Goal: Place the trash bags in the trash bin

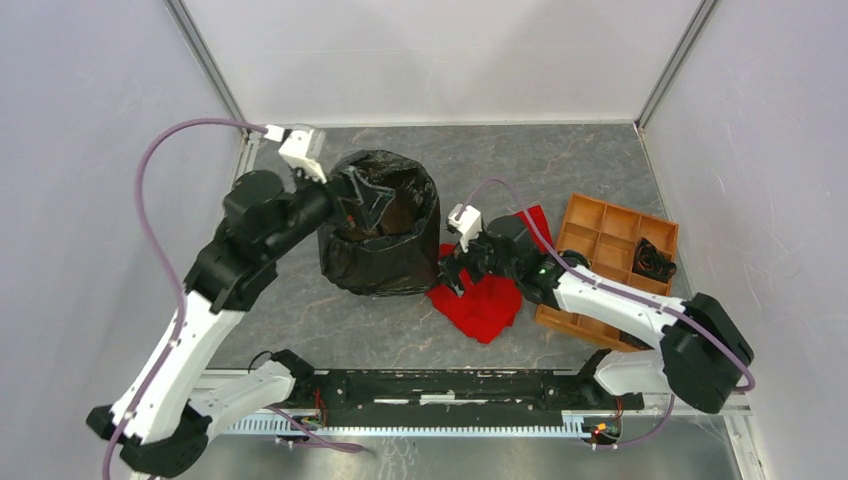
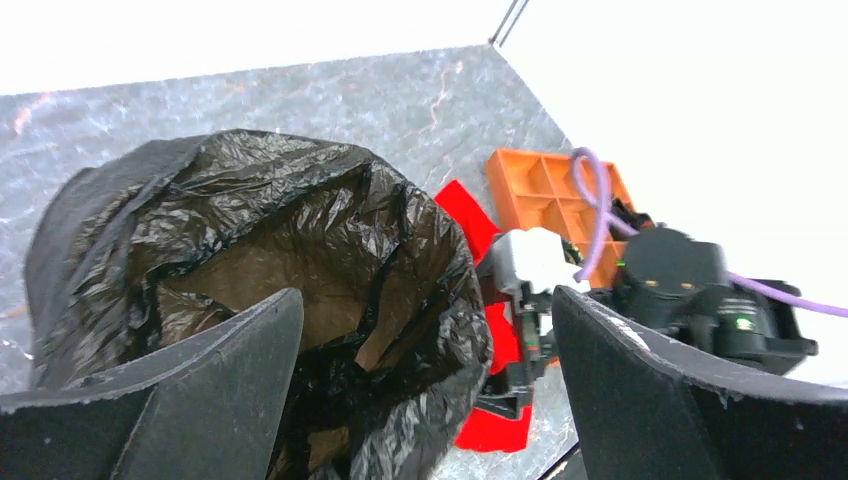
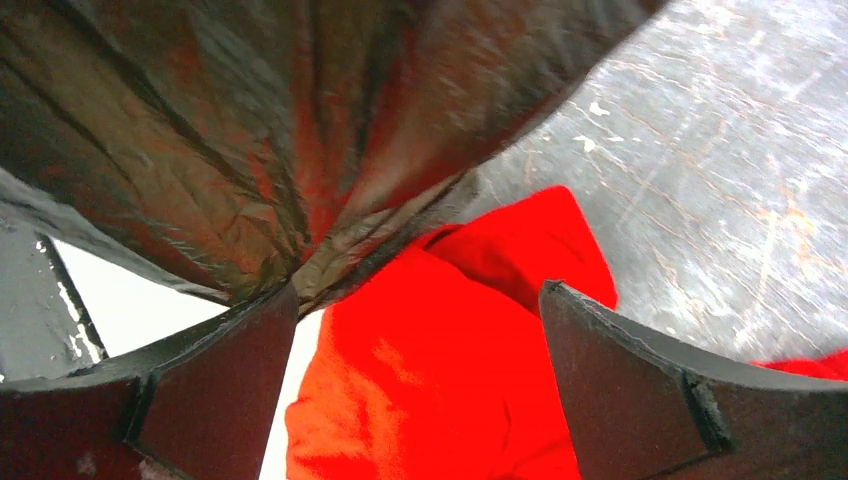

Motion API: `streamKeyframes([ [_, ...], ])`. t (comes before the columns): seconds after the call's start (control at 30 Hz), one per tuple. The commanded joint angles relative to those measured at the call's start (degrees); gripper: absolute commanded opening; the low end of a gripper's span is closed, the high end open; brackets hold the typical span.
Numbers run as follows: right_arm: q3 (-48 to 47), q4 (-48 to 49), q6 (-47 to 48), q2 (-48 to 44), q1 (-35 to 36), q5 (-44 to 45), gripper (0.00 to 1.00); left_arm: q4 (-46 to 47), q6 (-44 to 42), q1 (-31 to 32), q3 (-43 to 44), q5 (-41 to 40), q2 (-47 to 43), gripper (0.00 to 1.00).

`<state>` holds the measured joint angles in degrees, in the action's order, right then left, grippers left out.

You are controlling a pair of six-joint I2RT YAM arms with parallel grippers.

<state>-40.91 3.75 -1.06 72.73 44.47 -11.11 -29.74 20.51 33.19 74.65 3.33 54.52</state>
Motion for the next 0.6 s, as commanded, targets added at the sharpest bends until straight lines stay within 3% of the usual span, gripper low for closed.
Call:
streamKeyframes([
  [0.0, -3.84, 5.03, 2.42, 4.27, 1.96, -3.25, 0.98, -0.36, -4.05, 0.03, 2.06, -1.00, -6.40, 1.00],
  [0.37, -3.91, 26.89, -4.16, 16.64, 5.23, 5.77, 0.98, 0.66, -5.13, 0.03, -1.34, -6.55, -19.15, 1.00],
  [0.57, -14.62, 34.64, -6.99, 29.60, 5.23, 5.57, 0.98, 0.41, -5.31, 0.03, -0.66, -8.95, -23.07, 1.00],
])
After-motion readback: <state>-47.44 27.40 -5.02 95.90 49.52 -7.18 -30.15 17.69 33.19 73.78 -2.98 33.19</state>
